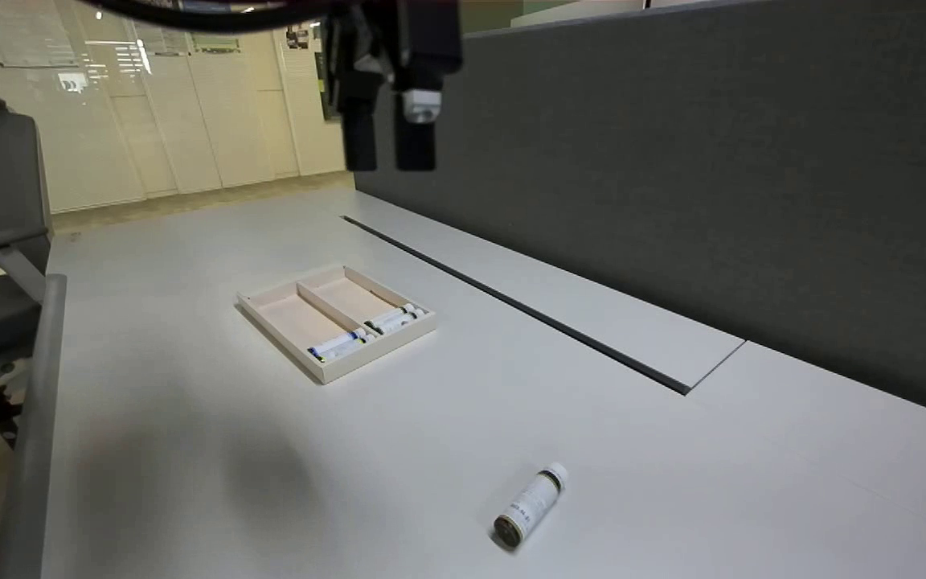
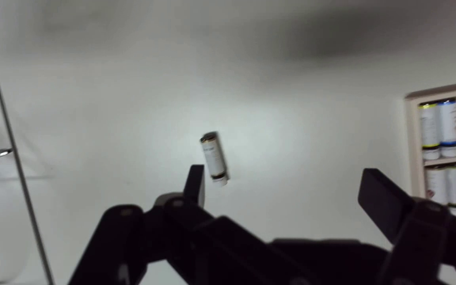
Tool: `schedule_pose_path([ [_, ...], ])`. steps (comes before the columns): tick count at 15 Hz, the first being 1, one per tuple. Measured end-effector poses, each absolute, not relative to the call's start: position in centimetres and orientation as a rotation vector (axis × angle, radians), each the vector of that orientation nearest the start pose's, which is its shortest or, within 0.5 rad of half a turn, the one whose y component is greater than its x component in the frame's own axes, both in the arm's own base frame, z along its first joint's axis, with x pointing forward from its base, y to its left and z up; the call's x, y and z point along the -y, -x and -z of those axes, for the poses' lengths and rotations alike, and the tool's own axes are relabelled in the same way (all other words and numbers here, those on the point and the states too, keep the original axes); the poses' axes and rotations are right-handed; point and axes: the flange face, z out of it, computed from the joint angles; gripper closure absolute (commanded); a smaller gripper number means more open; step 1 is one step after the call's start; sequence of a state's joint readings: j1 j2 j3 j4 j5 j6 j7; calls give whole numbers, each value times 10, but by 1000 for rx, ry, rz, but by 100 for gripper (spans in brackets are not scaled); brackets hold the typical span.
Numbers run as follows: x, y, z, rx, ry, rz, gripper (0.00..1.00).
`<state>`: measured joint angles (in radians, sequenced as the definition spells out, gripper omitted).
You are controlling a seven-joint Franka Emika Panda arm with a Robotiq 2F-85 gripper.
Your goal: Pick up the bottle from the table and place it on the tray
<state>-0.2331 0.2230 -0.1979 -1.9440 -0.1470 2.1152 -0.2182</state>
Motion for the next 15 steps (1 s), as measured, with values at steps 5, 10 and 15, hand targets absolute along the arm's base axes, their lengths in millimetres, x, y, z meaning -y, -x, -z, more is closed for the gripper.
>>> schedule_pose_path([
  [5,324,-558,-351,-182,3368,-14,0],
  [10,346,-563,-323,-153,3320,-39,0],
  [15,341,-566,-328,-143,3323,-28,0],
])
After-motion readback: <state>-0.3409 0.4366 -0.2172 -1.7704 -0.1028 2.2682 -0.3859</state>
